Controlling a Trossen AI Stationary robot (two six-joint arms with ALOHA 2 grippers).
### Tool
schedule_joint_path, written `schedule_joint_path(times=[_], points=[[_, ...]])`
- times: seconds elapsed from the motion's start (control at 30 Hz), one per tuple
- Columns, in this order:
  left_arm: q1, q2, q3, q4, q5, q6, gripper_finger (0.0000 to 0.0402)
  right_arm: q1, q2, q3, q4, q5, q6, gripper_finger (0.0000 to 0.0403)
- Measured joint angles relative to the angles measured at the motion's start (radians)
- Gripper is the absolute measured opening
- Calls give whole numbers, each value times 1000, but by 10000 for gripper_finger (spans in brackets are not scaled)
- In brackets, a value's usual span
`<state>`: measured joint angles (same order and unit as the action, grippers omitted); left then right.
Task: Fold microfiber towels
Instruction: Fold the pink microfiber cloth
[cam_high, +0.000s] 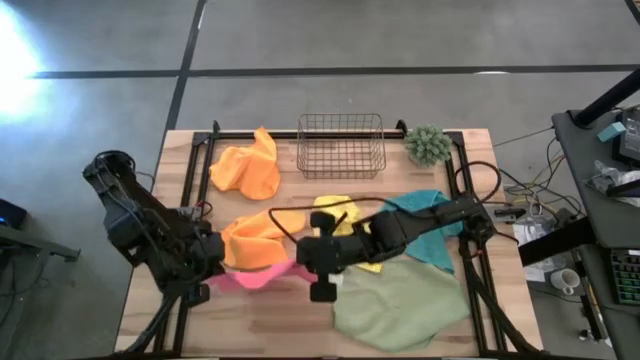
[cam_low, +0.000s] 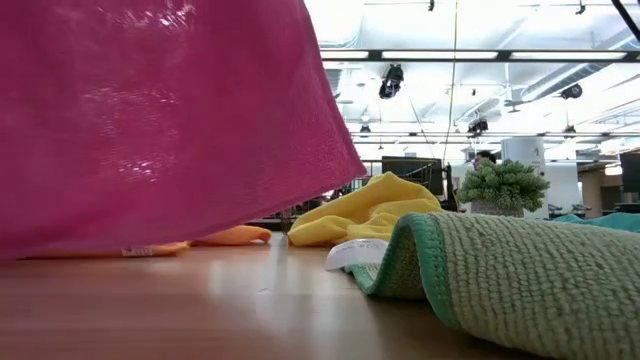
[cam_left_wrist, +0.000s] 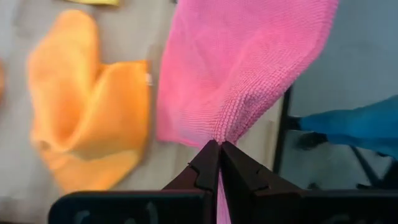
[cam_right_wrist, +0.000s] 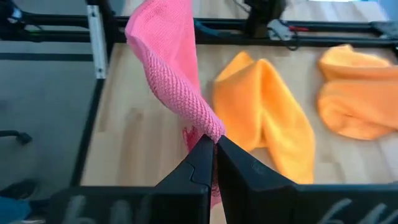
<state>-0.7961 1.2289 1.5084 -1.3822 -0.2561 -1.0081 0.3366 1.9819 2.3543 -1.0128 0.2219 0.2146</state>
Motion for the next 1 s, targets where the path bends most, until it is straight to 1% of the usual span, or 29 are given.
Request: schedule_joint_path(times=[0.13, 0.27, 0.47, 0.53, 0.67, 0.73, 1.0], points=[[47, -11, 23, -24, -6, 62, 0, -25, -4, 0, -37, 0, -30, 8], [52, -16, 57, -17, 19, 72, 0, -20, -4, 0, -51, -30, 7, 8], [47, 23, 39, 110, 142, 72, 0, 29, 35, -1, -63, -77, 91, 8], [40, 54, 22, 141, 175, 73, 0, 49, 58, -3, -64, -76, 117, 8], [27, 142, 8, 145, 217, 73, 0, 93, 97, -3, -58, -77, 185, 8], [15, 192, 7, 157, 236, 71, 0, 115, 121, -3, -58, -95, 214, 8], [-41, 377, 7, 371, 318, 42, 0, 198, 209, -4, -46, -118, 334, 8]])
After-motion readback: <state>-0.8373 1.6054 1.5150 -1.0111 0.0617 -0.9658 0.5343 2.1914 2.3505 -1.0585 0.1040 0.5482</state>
